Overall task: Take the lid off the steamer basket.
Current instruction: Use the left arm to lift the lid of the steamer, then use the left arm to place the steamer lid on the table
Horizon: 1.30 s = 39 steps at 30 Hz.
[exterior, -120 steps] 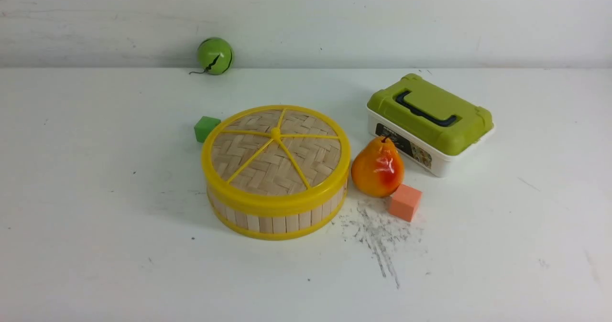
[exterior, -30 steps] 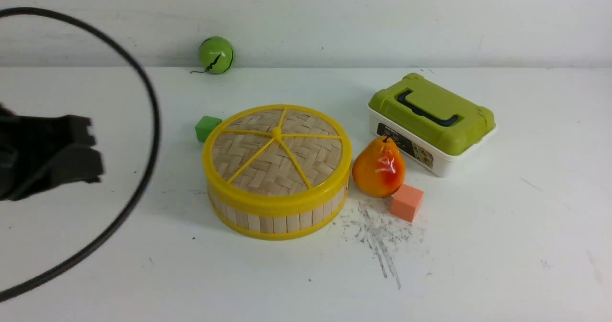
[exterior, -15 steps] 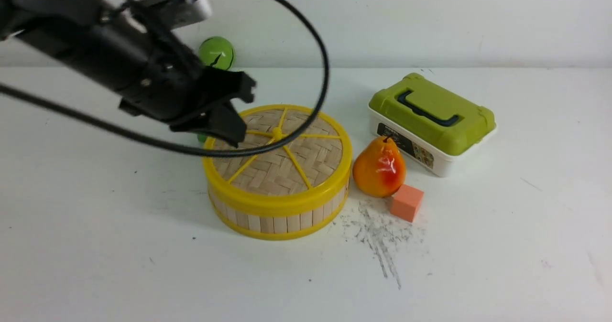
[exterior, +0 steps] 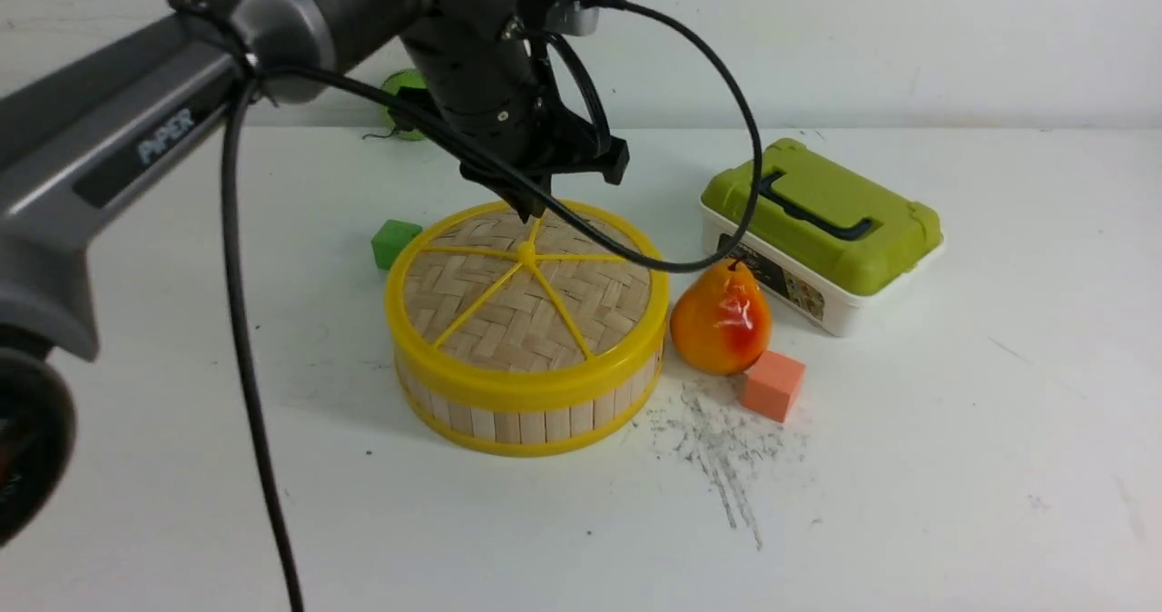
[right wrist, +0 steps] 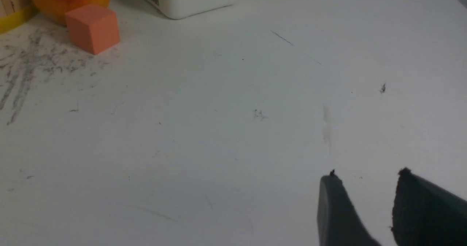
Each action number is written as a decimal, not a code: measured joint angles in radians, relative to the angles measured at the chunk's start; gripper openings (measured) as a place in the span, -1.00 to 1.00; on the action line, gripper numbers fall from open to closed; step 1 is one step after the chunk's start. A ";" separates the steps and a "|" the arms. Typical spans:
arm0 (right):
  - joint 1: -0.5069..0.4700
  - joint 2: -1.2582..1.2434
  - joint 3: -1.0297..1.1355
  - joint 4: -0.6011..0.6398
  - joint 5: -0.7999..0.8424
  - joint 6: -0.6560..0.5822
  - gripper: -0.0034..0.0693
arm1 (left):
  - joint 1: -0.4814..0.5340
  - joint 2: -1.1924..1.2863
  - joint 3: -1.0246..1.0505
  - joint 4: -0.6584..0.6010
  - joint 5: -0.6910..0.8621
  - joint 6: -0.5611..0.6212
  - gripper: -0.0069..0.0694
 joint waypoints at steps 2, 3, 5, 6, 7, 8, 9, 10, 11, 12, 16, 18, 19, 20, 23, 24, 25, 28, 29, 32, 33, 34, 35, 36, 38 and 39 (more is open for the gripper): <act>0.000 0.000 0.000 0.000 0.000 0.000 -0.25 | 0.000 0.029 -0.021 0.027 0.000 0.014 -0.50; 0.000 0.000 0.000 0.000 0.000 0.000 -0.25 | 0.000 0.039 -0.026 0.037 -0.003 0.023 -0.41; 0.000 0.000 0.000 0.000 0.000 0.000 -0.25 | 0.000 0.053 -0.030 0.052 -0.009 0.034 -0.28; 0.000 0.000 0.000 0.000 0.000 0.000 -0.25 | 0.000 0.064 -0.030 0.058 -0.016 0.040 -0.16; 0.000 0.000 0.000 0.000 0.000 0.000 -0.25 | 0.000 0.074 -0.030 0.060 -0.021 0.041 -0.09; 0.000 0.000 0.000 0.000 0.000 0.000 -0.25 | 0.000 0.079 -0.030 0.061 -0.025 0.043 -0.03; 0.000 0.000 0.000 0.000 0.000 0.000 -0.25 | 0.000 0.087 -0.030 0.064 -0.031 0.044 0.00; 0.000 0.000 0.000 0.000 0.000 0.000 -0.25 | 0.000 0.090 -0.030 0.067 -0.036 0.044 0.03; 0.000 0.000 0.000 0.000 0.000 0.000 -0.25 | 0.000 0.097 -0.030 0.076 -0.045 0.044 0.06; 0.000 0.000 0.000 0.000 0.000 0.000 -0.25 | 0.000 0.098 -0.030 0.080 -0.050 0.044 0.06; 0.000 0.000 0.000 0.000 0.000 0.000 -0.25 | 0.000 0.113 -0.031 0.096 -0.061 0.033 0.08; 0.000 0.000 0.000 0.000 0.000 0.000 -0.25 | 0.000 0.121 -0.032 0.096 -0.063 0.026 0.08; 0.000 0.000 0.000 0.000 0.000 0.000 -0.25 | 0.000 0.126 -0.032 0.096 -0.063 0.024 0.08; 0.000 0.000 0.000 0.000 0.000 0.000 -0.25 | 0.000 0.130 -0.032 0.096 -0.062 0.021 0.08; 0.000 0.000 0.000 0.000 0.000 0.000 -0.25 | 0.000 0.145 -0.032 0.096 -0.049 0.019 0.03; 0.000 0.000 0.000 0.000 0.000 0.000 -0.25 | 0.000 0.149 -0.032 0.096 -0.041 0.016 -0.01; 0.000 0.000 0.000 0.000 0.000 0.000 -0.25 | 0.000 0.150 -0.032 0.096 -0.033 0.011 -0.10; 0.000 0.000 0.000 0.000 0.000 0.000 -0.25 | 0.000 0.151 -0.033 0.099 -0.030 0.003 -0.34; 0.000 0.000 0.000 0.000 0.000 0.000 -0.25 | 0.000 0.151 -0.035 0.103 -0.029 0.002 -0.45; 0.000 0.000 0.000 0.000 0.000 0.000 -0.25 | 0.000 0.151 -0.040 0.103 -0.024 -0.017 -0.56; 0.000 0.000 0.000 0.000 0.000 0.000 -0.25 | 0.000 0.148 -0.041 0.100 -0.024 -0.028 -0.55; 0.000 0.000 0.000 0.000 0.000 0.000 -0.25 | 0.000 0.143 -0.041 0.097 -0.025 -0.037 -0.55; 0.000 0.000 0.000 0.000 0.000 0.000 -0.25 | 0.000 0.134 -0.041 0.091 -0.025 -0.042 -0.55; 0.000 0.000 0.000 0.000 0.000 0.000 -0.25 | 0.000 0.121 -0.041 0.086 -0.025 -0.044 -0.55; 0.000 0.000 0.000 0.000 0.000 0.000 -0.25 | 0.000 0.081 -0.040 0.080 -0.034 -0.049 -0.55; 0.000 0.000 0.000 0.000 0.000 0.000 -0.25 | 0.000 0.051 -0.040 0.080 -0.037 -0.050 -0.55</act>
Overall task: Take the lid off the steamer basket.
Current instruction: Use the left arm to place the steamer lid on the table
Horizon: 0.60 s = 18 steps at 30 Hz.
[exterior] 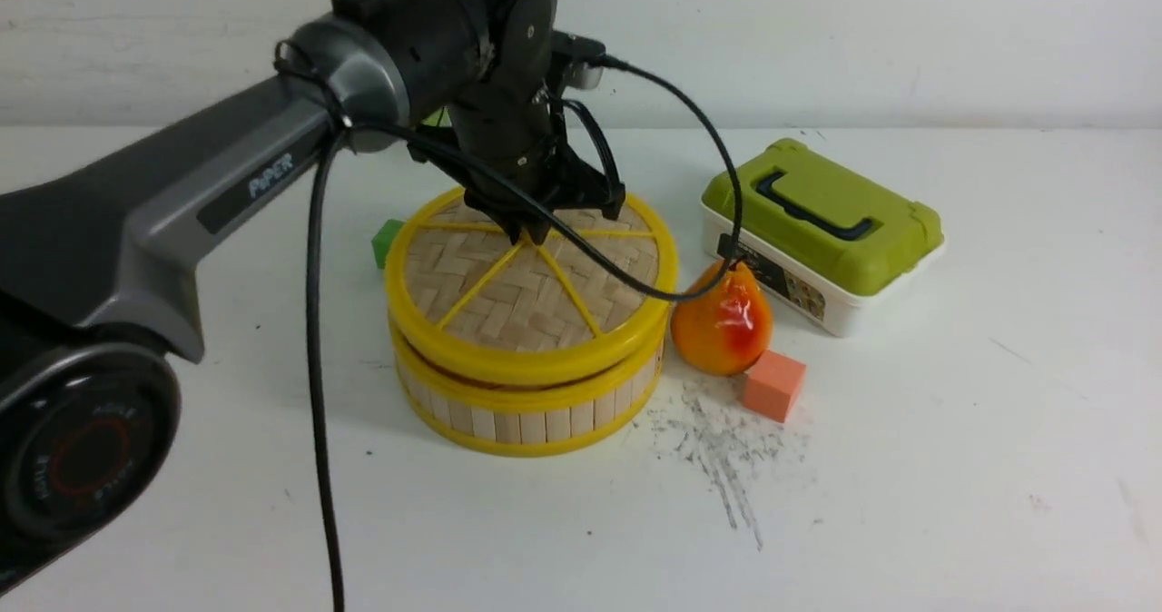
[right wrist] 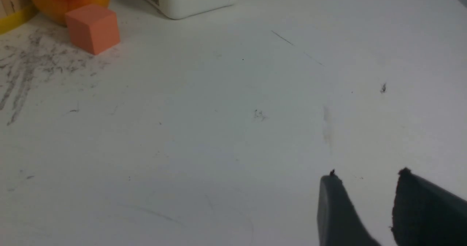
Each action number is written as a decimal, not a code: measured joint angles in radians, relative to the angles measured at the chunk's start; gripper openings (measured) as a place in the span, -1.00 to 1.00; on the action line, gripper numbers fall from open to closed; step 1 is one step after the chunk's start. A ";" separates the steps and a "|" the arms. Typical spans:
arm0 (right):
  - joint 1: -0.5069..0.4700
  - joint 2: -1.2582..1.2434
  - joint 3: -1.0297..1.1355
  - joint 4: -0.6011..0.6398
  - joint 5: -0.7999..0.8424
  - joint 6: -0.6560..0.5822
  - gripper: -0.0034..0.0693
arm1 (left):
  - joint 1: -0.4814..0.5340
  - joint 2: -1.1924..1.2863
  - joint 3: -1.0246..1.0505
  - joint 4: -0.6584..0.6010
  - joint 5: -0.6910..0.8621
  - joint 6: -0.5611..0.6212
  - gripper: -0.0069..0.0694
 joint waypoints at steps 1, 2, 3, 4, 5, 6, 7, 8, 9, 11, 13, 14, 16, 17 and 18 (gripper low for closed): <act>0.000 0.000 0.000 0.000 0.000 0.000 -0.25 | -0.001 -0.043 0.000 0.007 -0.002 -0.001 -0.55; 0.000 0.000 0.000 0.000 0.000 0.000 -0.25 | -0.001 -0.043 0.000 0.009 -0.003 -0.001 -0.55; 0.000 0.000 0.000 0.000 0.000 0.000 -0.25 | -0.001 -0.091 0.000 0.029 -0.004 -0.001 -0.55; 0.000 0.000 0.000 0.000 0.000 0.000 -0.25 | -0.001 -0.142 0.000 0.051 -0.002 -0.002 -0.55; 0.000 0.000 0.000 0.000 0.000 0.000 -0.25 | 0.003 -0.194 -0.001 0.090 0.009 -0.002 -0.55; 0.000 0.000 0.000 0.000 0.000 0.000 -0.25 | 0.008 -0.229 -0.001 0.109 0.019 -0.003 -0.55; 0.000 0.000 0.000 0.000 0.000 0.000 -0.25 | 0.015 -0.271 -0.003 0.126 0.037 -0.003 -0.55; 0.000 0.000 0.000 0.000 0.000 0.000 -0.25 | 0.018 -0.271 -0.003 0.130 0.037 -0.003 -0.55; 0.000 0.000 0.000 0.000 0.000 0.000 -0.25 | 0.045 -0.332 -0.005 0.153 0.071 -0.003 -0.55; 0.000 0.000 0.000 0.000 0.000 0.000 -0.25 | 0.099 -0.401 -0.001 0.165 0.122 -0.003 -0.55; 0.000 0.000 0.000 0.000 0.000 0.000 -0.25 | 0.172 -0.451 0.034 0.165 0.143 -0.004 -0.55; 0.000 0.000 0.000 0.000 0.000 0.000 -0.25 | 0.220 -0.484 0.083 0.159 0.141 -0.013 -0.55; 0.000 0.000 0.000 0.000 0.000 0.000 -0.25 | 0.262 -0.504 0.128 0.148 0.134 -0.020 -0.55; 0.000 0.000 0.000 0.000 0.000 0.000 -0.25 | 0.319 -0.522 0.180 0.124 0.119 -0.034 -0.55; 0.000 0.000 0.000 0.000 0.000 0.000 -0.25 | 0.356 -0.530 0.249 0.091 0.092 -0.044 -0.55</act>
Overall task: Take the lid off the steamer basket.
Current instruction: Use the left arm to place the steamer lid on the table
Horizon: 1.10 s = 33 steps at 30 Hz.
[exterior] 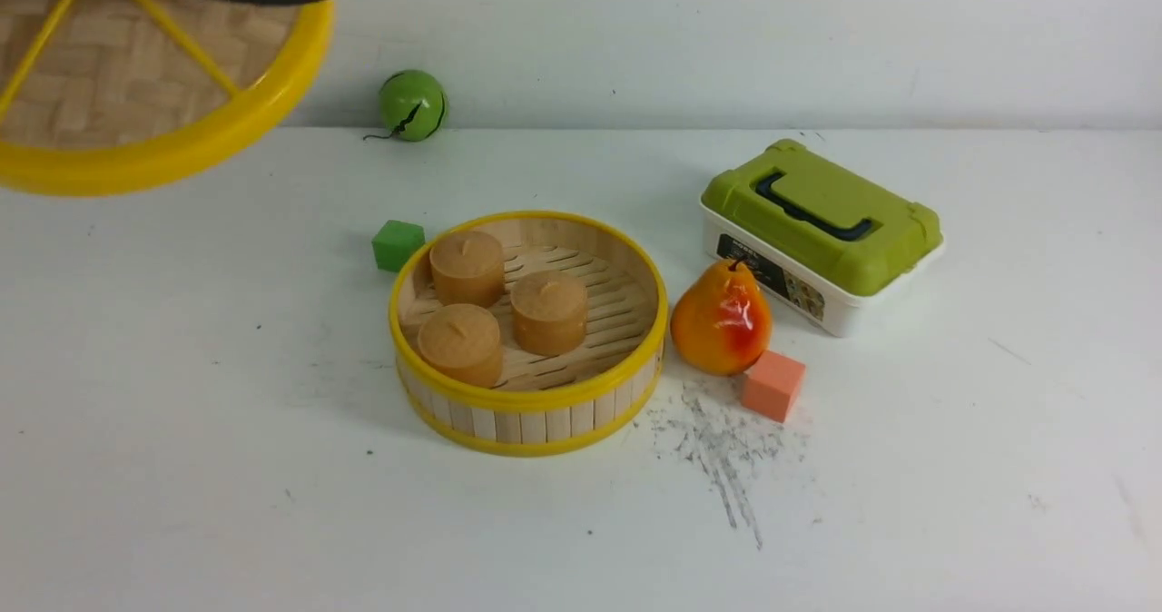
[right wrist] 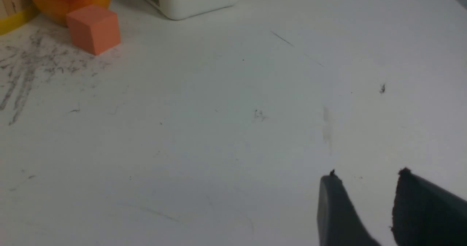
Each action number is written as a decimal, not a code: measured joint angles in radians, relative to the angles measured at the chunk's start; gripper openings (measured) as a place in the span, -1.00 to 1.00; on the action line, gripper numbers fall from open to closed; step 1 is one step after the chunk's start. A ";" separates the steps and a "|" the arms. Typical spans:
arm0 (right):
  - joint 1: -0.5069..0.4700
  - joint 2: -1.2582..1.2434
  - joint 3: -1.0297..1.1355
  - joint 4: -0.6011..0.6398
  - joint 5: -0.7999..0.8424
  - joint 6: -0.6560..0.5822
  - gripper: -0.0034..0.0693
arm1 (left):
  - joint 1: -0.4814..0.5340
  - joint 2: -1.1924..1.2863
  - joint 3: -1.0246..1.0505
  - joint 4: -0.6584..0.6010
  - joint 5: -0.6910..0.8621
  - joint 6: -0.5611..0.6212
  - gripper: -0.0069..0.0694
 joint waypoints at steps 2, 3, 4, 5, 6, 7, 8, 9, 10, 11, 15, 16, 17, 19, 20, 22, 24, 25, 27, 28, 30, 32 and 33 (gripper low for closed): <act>0.000 0.000 0.000 0.000 0.000 0.000 -0.25 | 0.063 -0.002 0.141 -0.077 -0.075 -0.014 -0.55; 0.000 0.000 0.000 0.000 0.000 0.000 -0.25 | 0.082 0.003 0.181 -0.097 -0.100 -0.017 -0.55; 0.000 0.000 0.000 0.000 0.000 0.000 -0.25 | 0.101 0.013 0.246 -0.127 -0.143 -0.017 -0.55; 0.000 0.000 0.000 0.000 0.000 0.000 -0.25 | 0.115 0.027 0.305 -0.148 -0.187 -0.020 -0.55; 0.000 0.000 0.000 0.000 0.000 0.000 -0.25 | 0.119 0.033 0.337 -0.154 -0.204 -0.021 -0.55; 0.000 0.000 0.000 0.000 0.000 0.000 -0.25 | 0.129 0.058 0.398 -0.166 -0.266 -0.029 -0.55; 0.000 0.000 0.000 0.000 0.000 0.000 -0.25 | 0.132 0.079 0.431 -0.169 -0.298 -0.035 -0.55; 0.000 0.000 0.000 0.000 0.000 0.000 -0.25 | 0.132 0.101 0.453 -0.170 -0.324 -0.043 -0.55; 0.000 0.000 0.000 0.000 0.000 0.000 -0.25 | 0.132 0.124 0.466 -0.173 -0.346 -0.054 -0.55; 0.000 0.000 0.000 0.000 0.000 0.000 -0.25 | 0.132 0.151 0.471 -0.177 -0.365 -0.066 -0.55; 0.000 0.000 0.000 0.000 0.000 0.000 -0.25 | 0.132 0.225 0.472 -0.184 -0.433 -0.091 -0.55; 0.000 0.000 0.000 0.000 0.000 0.000 -0.25 | 0.132 0.238 0.472 -0.184 -0.444 -0.094 -0.55; 0.000 0.000 0.000 0.000 0.000 0.000 -0.25 | 0.132 0.251 0.472 -0.184 -0.455 -0.094 -0.55; 0.000 0.000 0.000 0.000 0.000 0.000 -0.25 | 0.132 0.279 0.472 -0.183 -0.467 -0.095 -0.54; 0.000 0.000 0.000 0.000 0.000 0.000 -0.25 | 0.132 0.289 0.472 -0.183 -0.469 -0.095 -0.52; 0.000 0.000 0.000 0.000 0.000 0.000 -0.25 | 0.132 0.307 0.473 -0.180 -0.469 -0.095 -0.45; 0.000 0.000 0.000 0.000 0.000 0.000 -0.25 | 0.132 0.312 0.473 -0.176 -0.469 -0.095 -0.36; 0.000 0.000 0.000 0.000 0.000 0.000 -0.25 | 0.132 0.315 0.473 -0.174 -0.472 -0.095 -0.31; 0.000 0.000 0.000 0.000 0.000 0.000 -0.25 | 0.132 0.316 0.473 -0.172 -0.472 -0.096 -0.25; 0.000 0.000 0.000 0.000 0.000 0.000 -0.25 | 0.132 0.317 0.473 -0.171 -0.469 -0.099 -0.18; 0.000 0.000 0.000 0.000 0.000 0.000 -0.25 | 0.132 0.306 0.471 -0.169 -0.452 -0.102 -0.15; 0.000 0.000 0.000 0.000 0.000 0.000 -0.25 | 0.132 0.275 0.471 -0.173 -0.428 -0.102 -0.18; 0.000 0.000 0.000 0.000 0.000 0.000 -0.25 | 0.132 0.242 0.471 -0.176 -0.423 -0.102 -0.21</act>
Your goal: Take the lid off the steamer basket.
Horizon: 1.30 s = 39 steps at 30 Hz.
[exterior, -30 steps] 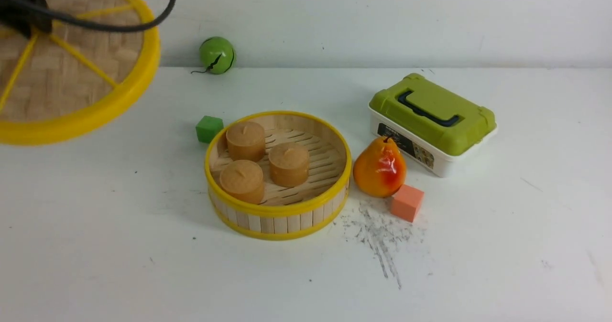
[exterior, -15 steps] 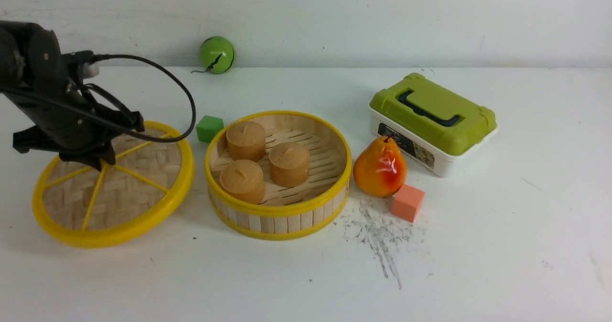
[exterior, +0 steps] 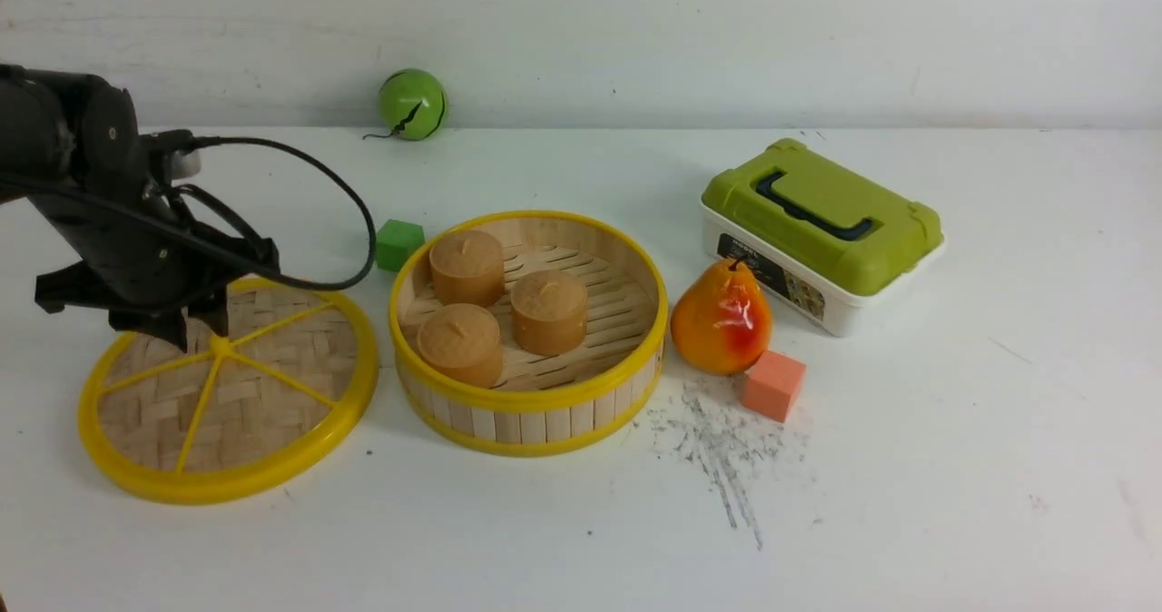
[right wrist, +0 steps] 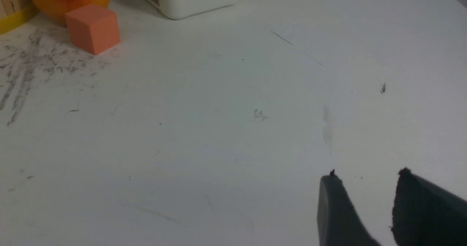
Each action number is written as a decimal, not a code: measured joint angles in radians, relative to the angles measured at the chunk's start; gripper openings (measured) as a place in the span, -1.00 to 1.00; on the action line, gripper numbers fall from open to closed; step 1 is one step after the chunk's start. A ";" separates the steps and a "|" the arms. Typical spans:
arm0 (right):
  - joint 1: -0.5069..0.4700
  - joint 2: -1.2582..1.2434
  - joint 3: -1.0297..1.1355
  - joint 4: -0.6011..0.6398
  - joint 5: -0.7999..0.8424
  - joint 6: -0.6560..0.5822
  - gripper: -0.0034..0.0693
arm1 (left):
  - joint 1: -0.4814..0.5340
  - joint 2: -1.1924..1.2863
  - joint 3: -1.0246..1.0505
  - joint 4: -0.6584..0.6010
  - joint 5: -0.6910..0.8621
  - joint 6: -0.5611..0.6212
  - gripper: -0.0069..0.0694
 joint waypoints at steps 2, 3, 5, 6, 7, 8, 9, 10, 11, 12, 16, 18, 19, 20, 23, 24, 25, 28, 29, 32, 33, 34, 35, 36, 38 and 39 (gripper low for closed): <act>0.000 0.000 0.000 0.000 0.000 0.000 -0.25 | 0.000 -0.065 0.000 -0.017 0.002 0.012 -0.30; 0.000 0.000 0.000 0.000 0.000 0.000 -0.25 | 0.000 -0.148 0.000 -0.039 -0.001 0.029 -0.40; 0.000 0.000 0.000 0.000 0.000 0.000 -0.25 | 0.000 -0.288 0.000 -0.090 -0.008 0.071 -0.59; 0.000 0.000 0.000 0.000 0.000 0.000 -0.25 | 0.000 -0.348 0.000 -0.110 -0.012 0.090 -0.70; 0.000 0.000 0.000 0.000 0.000 0.000 -0.25 | 0.000 -0.423 0.000 -0.134 -0.019 0.116 -0.80; 0.000 0.000 0.000 0.000 0.000 0.000 -0.25 | 0.000 -0.511 0.005 -0.164 -0.029 0.149 -0.85; 0.000 0.000 0.000 0.000 0.000 0.000 -0.25 | 0.000 -0.569 0.010 -0.179 -0.033 0.172 -0.85; 0.000 0.000 0.000 0.000 0.000 0.000 -0.25 | 0.000 -0.668 0.032 -0.212 -0.037 0.217 -0.85; 0.000 0.000 0.000 0.000 0.000 0.000 -0.25 | 0.000 -0.668 0.036 -0.217 -0.037 0.217 -0.85; 0.000 0.000 0.000 0.000 0.000 0.000 -0.25 | 0.000 -0.788 0.084 -0.254 -0.040 0.275 -0.85; 0.000 0.000 0.000 0.000 0.000 0.000 -0.25 | 0.000 -1.035 0.278 -0.324 -0.062 0.428 -0.85; 0.000 0.000 0.000 0.000 0.000 0.000 -0.25 | 0.000 -1.127 0.380 -0.353 -0.093 0.494 -0.85; 0.000 0.000 0.000 0.000 0.000 0.000 -0.25 | 0.000 -1.233 0.470 -0.371 -0.128 0.540 -0.85; 0.000 0.000 0.000 0.000 0.000 0.000 -0.25 | 0.000 -1.272 0.521 -0.381 -0.151 0.560 -0.85; 0.000 0.000 0.000 0.000 0.000 0.000 -0.25 | 0.000 -1.453 0.679 -0.415 -0.227 0.640 -0.85; 0.000 0.000 0.000 0.000 0.000 0.000 -0.25 | 0.000 -1.513 0.739 -0.422 -0.260 0.663 -0.85; 0.000 0.000 0.000 0.000 0.000 0.000 -0.25 | 0.000 -1.601 0.833 -0.426 -0.321 0.693 -0.85; 0.000 0.000 0.000 0.000 0.000 0.000 -0.25 | 0.000 -1.680 0.922 -0.427 -0.392 0.708 -0.85; 0.000 0.000 0.000 0.000 0.000 0.000 -0.25 | 0.000 -1.727 0.983 -0.428 -0.445 0.712 -0.85; 0.000 0.000 0.000 0.000 0.000 0.000 -0.25 | 0.000 -1.838 1.102 -0.445 -0.533 0.713 -0.85; 0.000 0.000 0.000 0.000 0.000 0.000 -0.25 | 0.000 -1.842 1.116 -0.446 -0.541 0.713 -0.85; 0.000 0.000 0.000 0.000 0.000 0.000 -0.25 | 0.000 -1.847 1.147 -0.455 -0.558 0.713 -0.85; 0.000 0.000 0.000 0.000 0.000 0.000 -0.25 | 0.000 -1.848 1.162 -0.458 -0.559 0.713 -0.85; 0.000 0.000 0.000 0.000 0.000 0.000 -0.25 | 0.000 -1.847 1.173 -0.459 -0.559 0.713 -0.85; 0.000 0.000 0.000 0.000 0.000 0.000 -0.25 | 0.000 -1.833 1.193 -0.462 -0.560 0.714 -0.85; 0.000 0.000 0.000 0.000 0.000 0.000 -0.25 | 0.000 -1.816 1.206 -0.462 -0.560 0.714 -0.85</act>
